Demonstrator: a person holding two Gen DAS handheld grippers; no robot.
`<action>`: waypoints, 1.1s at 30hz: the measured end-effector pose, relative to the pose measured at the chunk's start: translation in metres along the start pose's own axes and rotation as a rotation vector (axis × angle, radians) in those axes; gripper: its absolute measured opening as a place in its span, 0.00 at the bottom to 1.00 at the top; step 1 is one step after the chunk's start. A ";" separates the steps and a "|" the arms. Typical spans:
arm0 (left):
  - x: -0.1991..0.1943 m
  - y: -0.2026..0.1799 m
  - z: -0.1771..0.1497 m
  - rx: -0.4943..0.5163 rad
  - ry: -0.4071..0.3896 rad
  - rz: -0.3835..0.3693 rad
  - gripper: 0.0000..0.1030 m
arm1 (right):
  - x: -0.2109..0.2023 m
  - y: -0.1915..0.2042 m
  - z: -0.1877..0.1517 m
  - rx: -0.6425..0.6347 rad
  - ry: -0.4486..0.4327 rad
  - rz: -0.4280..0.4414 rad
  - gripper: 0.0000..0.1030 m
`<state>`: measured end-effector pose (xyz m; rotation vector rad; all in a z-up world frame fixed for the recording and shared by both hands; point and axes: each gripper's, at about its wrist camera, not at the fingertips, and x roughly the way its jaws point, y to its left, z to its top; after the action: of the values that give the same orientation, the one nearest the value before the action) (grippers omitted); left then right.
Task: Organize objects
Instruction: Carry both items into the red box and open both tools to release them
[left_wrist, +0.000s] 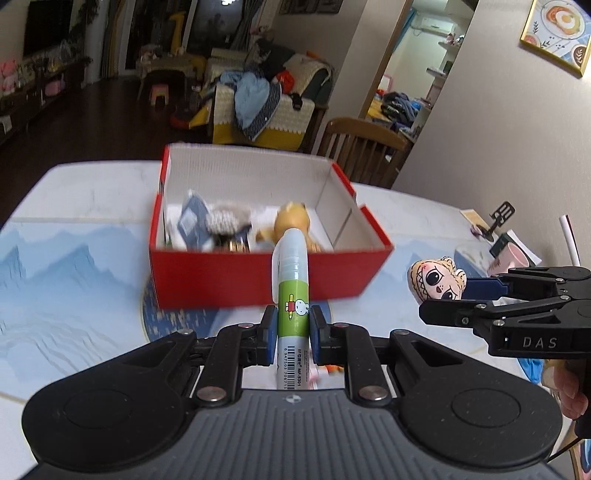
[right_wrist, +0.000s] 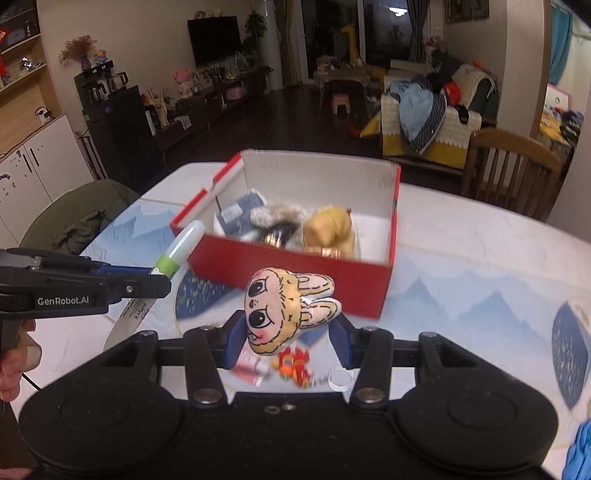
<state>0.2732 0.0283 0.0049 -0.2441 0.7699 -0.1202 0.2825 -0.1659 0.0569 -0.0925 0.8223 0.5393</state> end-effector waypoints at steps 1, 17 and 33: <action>0.001 0.001 0.005 0.003 -0.006 0.004 0.16 | 0.001 0.000 0.005 -0.003 -0.007 0.001 0.46; 0.039 0.019 0.081 0.053 -0.026 0.101 0.16 | 0.054 -0.008 0.070 -0.047 -0.030 -0.067 0.46; 0.112 0.024 0.119 0.111 0.061 0.201 0.16 | 0.138 -0.016 0.084 -0.038 0.129 -0.139 0.46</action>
<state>0.4372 0.0500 0.0059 -0.0566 0.8411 0.0201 0.4227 -0.0980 0.0133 -0.2195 0.9236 0.4214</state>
